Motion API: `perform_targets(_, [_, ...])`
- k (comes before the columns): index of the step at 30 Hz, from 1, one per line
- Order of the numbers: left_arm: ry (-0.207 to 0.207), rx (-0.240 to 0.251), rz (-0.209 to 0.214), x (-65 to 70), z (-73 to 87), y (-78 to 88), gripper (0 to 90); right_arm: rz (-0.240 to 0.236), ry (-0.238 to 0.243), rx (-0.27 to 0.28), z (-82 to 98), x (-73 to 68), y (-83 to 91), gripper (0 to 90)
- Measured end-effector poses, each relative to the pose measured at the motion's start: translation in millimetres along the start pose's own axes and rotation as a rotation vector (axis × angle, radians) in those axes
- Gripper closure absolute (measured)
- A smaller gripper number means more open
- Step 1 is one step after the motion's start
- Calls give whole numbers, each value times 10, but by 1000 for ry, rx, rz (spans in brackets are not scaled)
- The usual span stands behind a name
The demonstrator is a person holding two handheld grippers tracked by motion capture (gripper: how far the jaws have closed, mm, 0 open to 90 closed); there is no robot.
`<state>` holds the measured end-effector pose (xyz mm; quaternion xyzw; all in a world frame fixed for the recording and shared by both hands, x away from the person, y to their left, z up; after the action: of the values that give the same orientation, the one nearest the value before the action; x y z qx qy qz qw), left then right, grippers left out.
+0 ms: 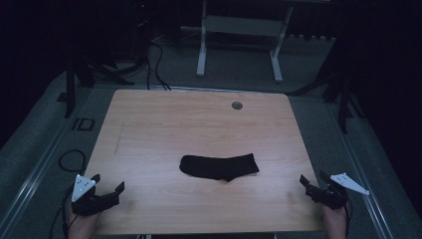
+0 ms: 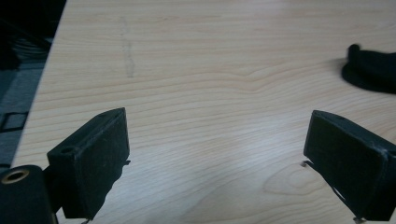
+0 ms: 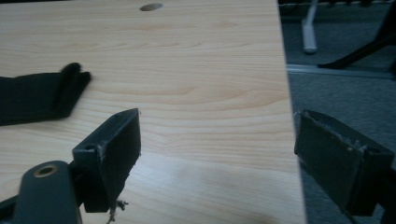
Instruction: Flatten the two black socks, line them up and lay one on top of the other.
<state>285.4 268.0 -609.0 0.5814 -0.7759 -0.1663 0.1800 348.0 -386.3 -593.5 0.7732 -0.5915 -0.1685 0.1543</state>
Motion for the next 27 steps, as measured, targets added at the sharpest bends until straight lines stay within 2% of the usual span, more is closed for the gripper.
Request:
perform_targets(3, [28, 6, -26, -39, 21, -13, 71, 31, 18, -12, 12, 22, -33, 144])
perform_targets(7, [53, -8, -71, -121, 52, -31, 71, 69, 83, -43, 28, 51, -127, 144])
perform_targets(10, [61, -7, -101, -175, 51, -30, 71, 82, 69, -55, 37, 73, -167, 144])
perform_targets(13, [34, 20, -150, -230, 28, -10, 70, 101, 47, -43, 31, 98, -152, 144])
perform_targets(15, [15, 17, -205, -288, 31, 8, 70, 113, 37, -29, 21, 124, -140, 144])
perform_targets(16, [12, 15, -214, -302, 32, 11, 70, 112, 32, -23, 15, 131, -133, 144])
perform_targets(17, [21, 23, -217, -309, 28, 13, 70, 106, 28, -23, 15, 135, -130, 143])
perform_targets(19, [25, 31, -217, -315, 21, 22, 70, 126, 26, -14, 17, 163, -111, 143])
perform_targets(21, [21, 57, -232, -323, -5, 46, 70, 132, 10, 0, 9, 182, -84, 143])
perform_targets(22, [26, 71, -226, -321, -24, 58, 70, 142, 2, 14, -1, 197, -66, 143])
perform_targets(25, [37, 107, -230, -330, -59, 93, 70, 149, -47, 52, -20, 239, -25, 143])
perform_targets(27, [46, 118, -235, -336, -63, 110, 70, 155, -61, 70, -22, 265, -10, 143])
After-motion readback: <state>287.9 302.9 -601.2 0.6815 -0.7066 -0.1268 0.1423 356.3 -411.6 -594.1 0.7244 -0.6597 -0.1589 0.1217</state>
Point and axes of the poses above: each handheld gripper's, and its own axes: y roughly backward along the jaws, z roughly out of its underside, x roughly to its right, the point moved 9 cm from there along -y, roughly forward along the jaws, and after that the axes turned 2 degrees about z, right-handed, at the moved point
